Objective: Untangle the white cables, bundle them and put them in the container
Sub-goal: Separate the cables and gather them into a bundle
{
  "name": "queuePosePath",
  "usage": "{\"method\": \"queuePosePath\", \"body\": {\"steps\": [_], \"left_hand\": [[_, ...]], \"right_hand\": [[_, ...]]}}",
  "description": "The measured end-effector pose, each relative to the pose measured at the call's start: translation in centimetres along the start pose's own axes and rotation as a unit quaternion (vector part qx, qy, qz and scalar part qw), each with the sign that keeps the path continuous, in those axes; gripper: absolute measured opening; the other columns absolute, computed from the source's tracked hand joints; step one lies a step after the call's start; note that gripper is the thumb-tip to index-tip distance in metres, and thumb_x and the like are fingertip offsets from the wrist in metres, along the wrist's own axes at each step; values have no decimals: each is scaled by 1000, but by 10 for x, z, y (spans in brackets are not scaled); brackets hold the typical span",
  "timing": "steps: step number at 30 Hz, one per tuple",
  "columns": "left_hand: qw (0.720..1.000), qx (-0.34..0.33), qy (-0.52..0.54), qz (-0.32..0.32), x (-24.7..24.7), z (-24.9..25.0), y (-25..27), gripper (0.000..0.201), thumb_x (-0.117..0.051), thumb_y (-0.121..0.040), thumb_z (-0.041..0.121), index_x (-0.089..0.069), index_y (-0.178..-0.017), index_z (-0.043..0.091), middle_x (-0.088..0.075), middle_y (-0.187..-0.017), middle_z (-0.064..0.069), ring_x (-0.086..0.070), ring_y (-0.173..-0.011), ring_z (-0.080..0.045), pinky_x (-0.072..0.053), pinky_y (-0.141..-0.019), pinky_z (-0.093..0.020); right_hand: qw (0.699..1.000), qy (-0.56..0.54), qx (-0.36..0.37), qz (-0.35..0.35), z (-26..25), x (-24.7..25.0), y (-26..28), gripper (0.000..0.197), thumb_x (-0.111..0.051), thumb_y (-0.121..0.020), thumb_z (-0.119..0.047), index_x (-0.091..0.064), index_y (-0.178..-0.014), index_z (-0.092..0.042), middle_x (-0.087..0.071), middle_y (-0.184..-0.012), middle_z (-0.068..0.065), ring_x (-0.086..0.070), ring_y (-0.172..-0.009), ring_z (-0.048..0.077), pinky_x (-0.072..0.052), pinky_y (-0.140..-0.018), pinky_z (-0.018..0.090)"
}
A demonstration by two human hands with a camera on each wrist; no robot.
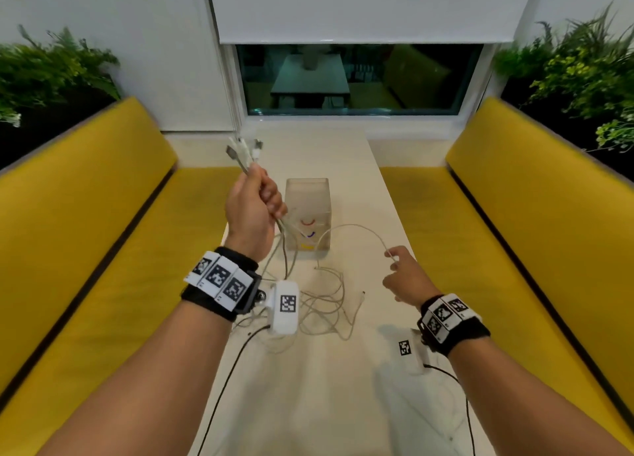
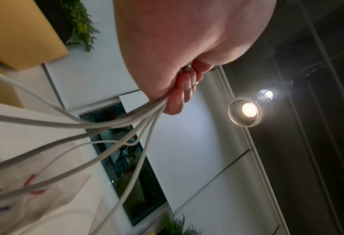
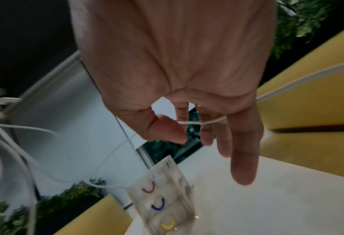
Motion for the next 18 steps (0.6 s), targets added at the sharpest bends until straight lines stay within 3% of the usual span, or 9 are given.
{"method": "queuePosePath", "body": {"steps": [2, 4, 7, 10, 13, 16, 18], "left_hand": [[999, 33, -5, -18, -5, -18, 8, 37, -37, -110, 29, -40, -74, 18, -30, -59, 3, -25, -48, -13, -24, -45, -27], [997, 61, -5, -37, -10, -29, 17, 38, -36, -109, 26, -37, -72, 18, -28, -57, 3, -23, -47, -13, -21, -45, -27], [991, 107, 18, -74, -20, -36, 27, 41, -37, -108, 25, -34, -67, 20, -25, -54, 4, -18, -43, -11, -14, -44, -26], [980, 141, 43, -137, -37, -36, 36, 40, -35, -106, 24, -34, -66, 19, -24, -53, 4, -17, -42, -10, -12, -44, -28], [969, 139, 61, -193, -55, -33, 42, 40, -37, -106, 26, -38, -67, 18, -25, -53, 3, -21, -44, -11, -14, -46, -30], [967, 113, 42, -224, -63, -28, 38, 36, -43, -102, 31, -43, -70, 16, -28, -56, 3, -21, -49, -11, -17, -48, -28], [970, 106, 54, -212, -57, -26, 33, 34, -45, -104, 31, -46, -73, 14, -30, -59, 2, -25, -48, -11, -21, -47, -28]], "right_hand": [[999, -2, 40, 21, -19, 1, 1, 76, -56, -83, 4, -32, -149, -25, -44, -140, 18, -54, -97, 21, -50, -68, 30], [997, -13, 64, 44, -38, 3, 6, 85, -55, -83, 3, -24, -155, -28, -37, -151, 14, -53, -112, 23, -49, -71, 26], [985, -93, 137, 43, -71, 1, 20, 68, -56, -85, -2, -40, -146, -26, -46, -148, 6, -52, -130, 27, -53, -89, 37], [930, -275, 239, -53, -117, -3, 42, 44, -61, -86, -19, -59, -129, -13, -67, -126, 7, -62, -122, 24, -53, -92, 32], [887, -321, 287, -163, -150, -17, 60, 47, -71, -87, -34, -60, -126, -11, -73, -107, 4, -69, -100, 22, -55, -86, 32], [902, -243, 281, -222, -156, -31, 62, 61, -77, -76, -59, -68, -110, -9, -74, -99, 4, -69, -99, 18, -53, -93, 33], [918, -146, 273, -249, -145, -32, 59, 41, -77, -80, -53, -72, -83, -12, -71, -75, 9, -68, -78, 19, -52, -87, 33]]}}
Point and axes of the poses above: each hand's wrist, its own y-axis away from the middle knuckle, its own x-axis out of the back of the hand, z = x × y, the point moved 4 cm from there along -y, towards the middle knuckle
